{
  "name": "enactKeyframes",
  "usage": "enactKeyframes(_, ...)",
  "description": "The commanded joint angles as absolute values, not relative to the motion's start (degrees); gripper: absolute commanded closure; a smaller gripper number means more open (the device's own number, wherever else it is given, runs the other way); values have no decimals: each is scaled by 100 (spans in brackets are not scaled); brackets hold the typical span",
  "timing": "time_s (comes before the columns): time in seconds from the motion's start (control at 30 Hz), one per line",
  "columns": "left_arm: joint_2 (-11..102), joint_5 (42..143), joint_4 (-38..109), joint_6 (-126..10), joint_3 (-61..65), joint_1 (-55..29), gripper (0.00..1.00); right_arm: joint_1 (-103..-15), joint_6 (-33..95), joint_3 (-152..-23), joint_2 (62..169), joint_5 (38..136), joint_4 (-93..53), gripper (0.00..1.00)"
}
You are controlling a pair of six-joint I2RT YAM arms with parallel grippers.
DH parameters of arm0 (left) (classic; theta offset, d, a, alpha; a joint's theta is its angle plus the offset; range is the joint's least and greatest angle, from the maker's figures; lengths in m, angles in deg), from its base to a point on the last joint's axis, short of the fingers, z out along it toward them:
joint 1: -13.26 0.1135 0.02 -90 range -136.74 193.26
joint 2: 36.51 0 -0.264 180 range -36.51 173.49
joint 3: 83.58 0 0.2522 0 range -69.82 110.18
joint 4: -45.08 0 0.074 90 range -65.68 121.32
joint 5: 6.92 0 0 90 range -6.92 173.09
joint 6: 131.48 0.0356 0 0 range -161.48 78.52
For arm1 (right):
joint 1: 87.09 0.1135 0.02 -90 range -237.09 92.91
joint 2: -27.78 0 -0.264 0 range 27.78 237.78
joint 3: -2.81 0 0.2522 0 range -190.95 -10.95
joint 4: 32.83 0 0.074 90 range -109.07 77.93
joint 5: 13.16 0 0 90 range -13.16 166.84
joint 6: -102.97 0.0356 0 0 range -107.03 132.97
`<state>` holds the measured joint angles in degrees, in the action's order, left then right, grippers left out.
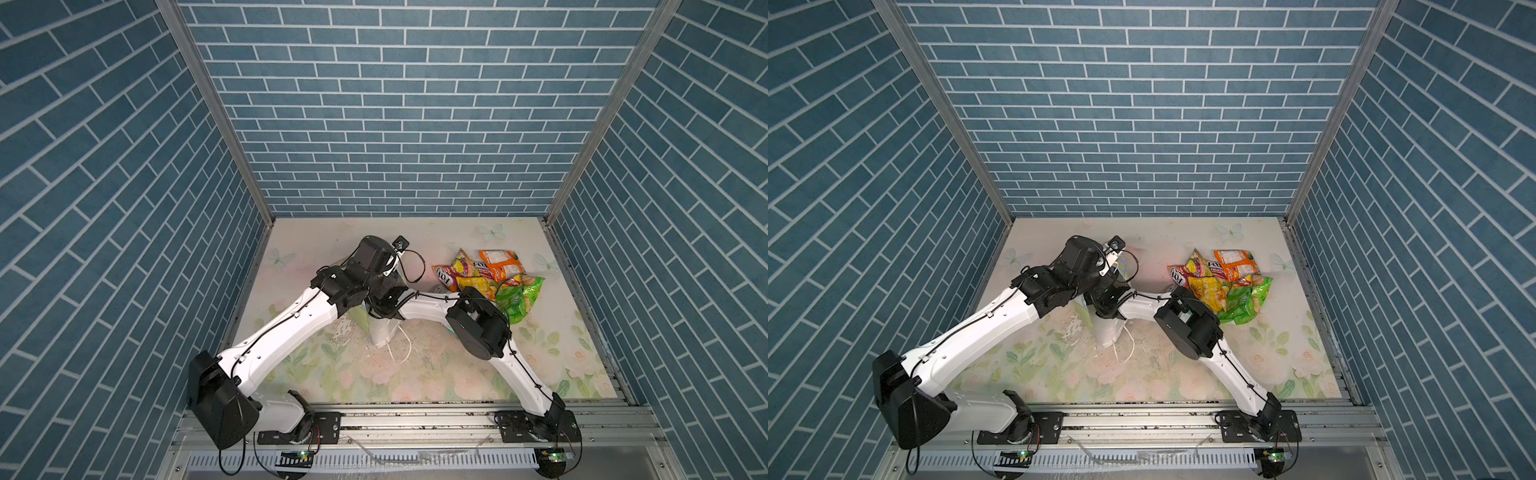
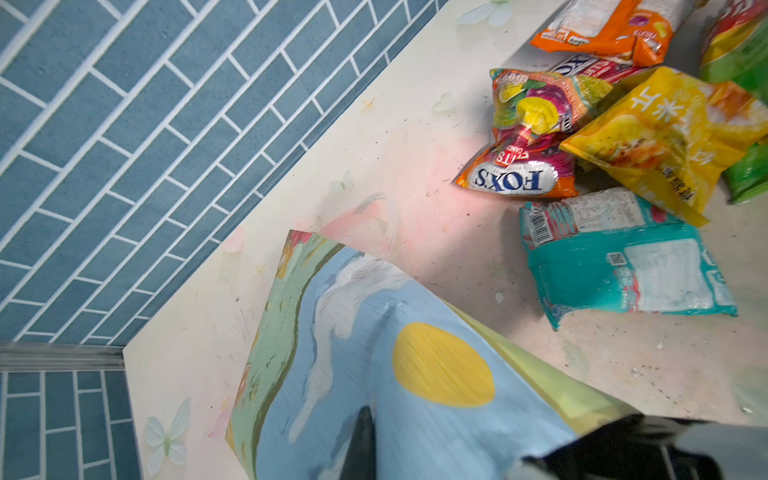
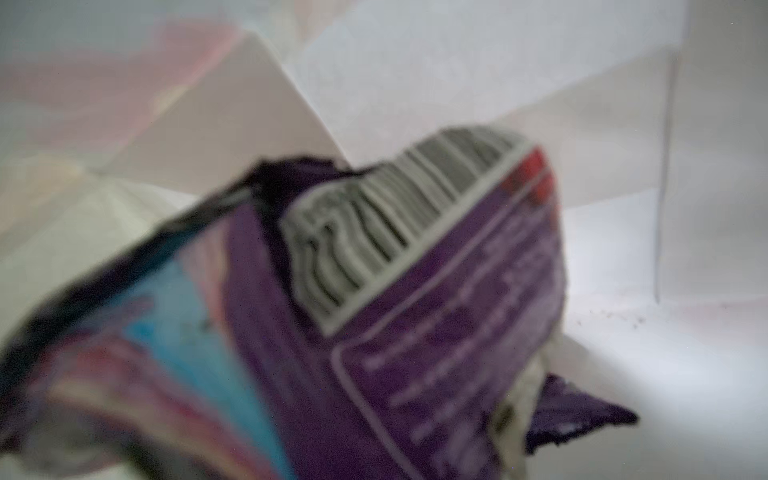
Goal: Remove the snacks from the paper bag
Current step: 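Lift the purple packet up toward the bag opening with the right gripper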
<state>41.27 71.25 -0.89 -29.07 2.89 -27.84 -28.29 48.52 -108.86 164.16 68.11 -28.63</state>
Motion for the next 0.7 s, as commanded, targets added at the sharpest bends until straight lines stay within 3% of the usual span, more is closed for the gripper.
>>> enactKeyframes(0.0, 4256, 7661, -504, -3064, 193, -2980, 100, -2890, 4742, -10569, 15918, 6861, -2898, 90)
enactKeyframes(0.13, 4456, 7173, -657, -3119, 326, -3019, 100, -2917, 4758, -10238, 15645, 6970, -3209, 100)
enactKeyframes(0.43, 4984, 5697, -1005, -3421, 688, -3279, 96, -3107, 4908, -9575, 15070, 7318, -3857, 100)
enactKeyframes(0.47, 5006, 5606, -1033, -3456, 709, -3275, 86, -3128, 4918, -9531, 15035, 7341, -3870, 100)
enactKeyframes(0.53, 5033, 5543, -1077, -3504, 761, -3286, 81, -3192, 4918, -9433, 14942, 7406, -3906, 100)
enactKeyframes(0.57, 5024, 5528, -1089, -3531, 790, -3288, 73, -3227, 4946, -9369, 14905, 7440, -3969, 100)
enactKeyframes(0.63, 4976, 5509, -1086, -3617, 816, -3304, 33, -3306, 5006, -9250, 14842, 7514, -4033, 100)
enactKeyframes(0.67, 4921, 5498, -1050, -3624, 802, -3335, 3, -3355, 5036, -9198, 14816, 7562, -4079, 100)
